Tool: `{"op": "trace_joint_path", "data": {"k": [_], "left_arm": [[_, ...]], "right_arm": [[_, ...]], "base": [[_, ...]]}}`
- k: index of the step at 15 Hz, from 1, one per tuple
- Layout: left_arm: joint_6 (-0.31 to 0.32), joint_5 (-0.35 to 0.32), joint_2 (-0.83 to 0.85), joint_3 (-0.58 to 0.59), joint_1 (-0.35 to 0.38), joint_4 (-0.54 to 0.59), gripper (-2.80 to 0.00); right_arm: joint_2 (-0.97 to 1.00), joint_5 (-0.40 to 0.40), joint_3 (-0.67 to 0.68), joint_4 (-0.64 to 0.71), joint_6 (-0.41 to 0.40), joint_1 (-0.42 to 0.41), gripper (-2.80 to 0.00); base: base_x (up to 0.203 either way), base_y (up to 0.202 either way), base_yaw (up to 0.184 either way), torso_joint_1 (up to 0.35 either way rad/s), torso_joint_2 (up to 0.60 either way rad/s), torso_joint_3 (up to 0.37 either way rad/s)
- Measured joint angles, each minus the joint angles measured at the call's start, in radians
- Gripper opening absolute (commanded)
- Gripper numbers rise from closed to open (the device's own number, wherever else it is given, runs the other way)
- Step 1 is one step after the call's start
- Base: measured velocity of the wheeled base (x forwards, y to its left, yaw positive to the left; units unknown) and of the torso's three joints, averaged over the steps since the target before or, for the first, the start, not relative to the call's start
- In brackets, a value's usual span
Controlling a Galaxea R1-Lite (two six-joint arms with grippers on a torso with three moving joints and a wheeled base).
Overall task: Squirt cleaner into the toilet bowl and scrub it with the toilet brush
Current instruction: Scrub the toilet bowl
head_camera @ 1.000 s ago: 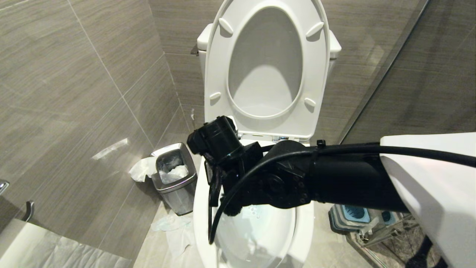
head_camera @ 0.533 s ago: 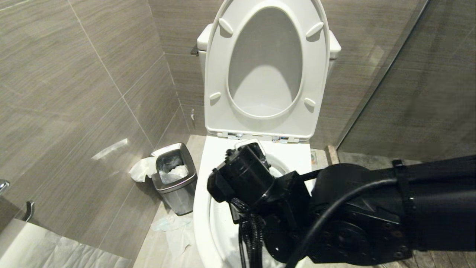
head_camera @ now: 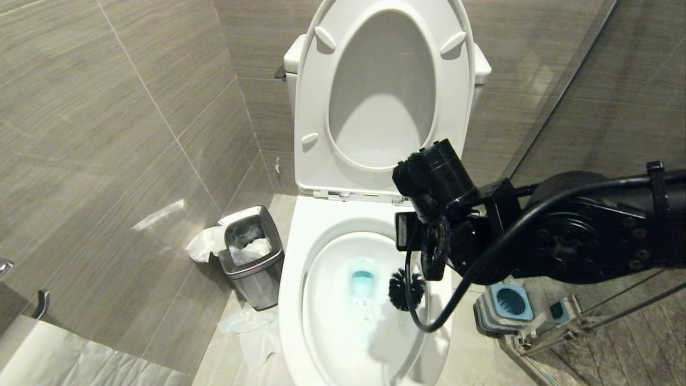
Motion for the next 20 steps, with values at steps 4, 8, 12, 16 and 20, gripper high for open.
{"op": "trace_joint_path", "data": {"k": [4, 8, 12, 16, 20], "left_arm": [[0.0, 0.0, 0.0, 0.0, 0.0, 0.0, -2.8], [0.0, 0.0, 0.0, 0.0, 0.0, 0.0, -2.8], [0.0, 0.0, 0.0, 0.0, 0.0, 0.0, -2.8], [-0.001, 0.0, 0.0, 0.0, 0.0, 0.0, -2.8], [0.0, 0.0, 0.0, 0.0, 0.0, 0.0, -2.8]], "right_arm": [[0.134, -0.001, -0.228, -0.044, -0.004, -0.021, -2.8], [0.306, -0.011, -0.473, -0.042, -0.026, -0.02, -2.8], [0.399, -0.013, -0.527, -0.038, -0.027, 0.069, -2.8], [0.393, -0.025, -0.476, -0.003, -0.005, 0.155, -2.8], [0.298, -0.038, -0.279, 0.011, 0.031, 0.203, -2.8]], "base": [[0.0, 0.0, 0.0, 0.0, 0.0, 0.0], [0.0, 0.0, 0.0, 0.0, 0.0, 0.0], [0.0, 0.0, 0.0, 0.0, 0.0, 0.0], [0.0, 0.0, 0.0, 0.0, 0.0, 0.0], [0.0, 0.0, 0.0, 0.0, 0.0, 0.0]]}}
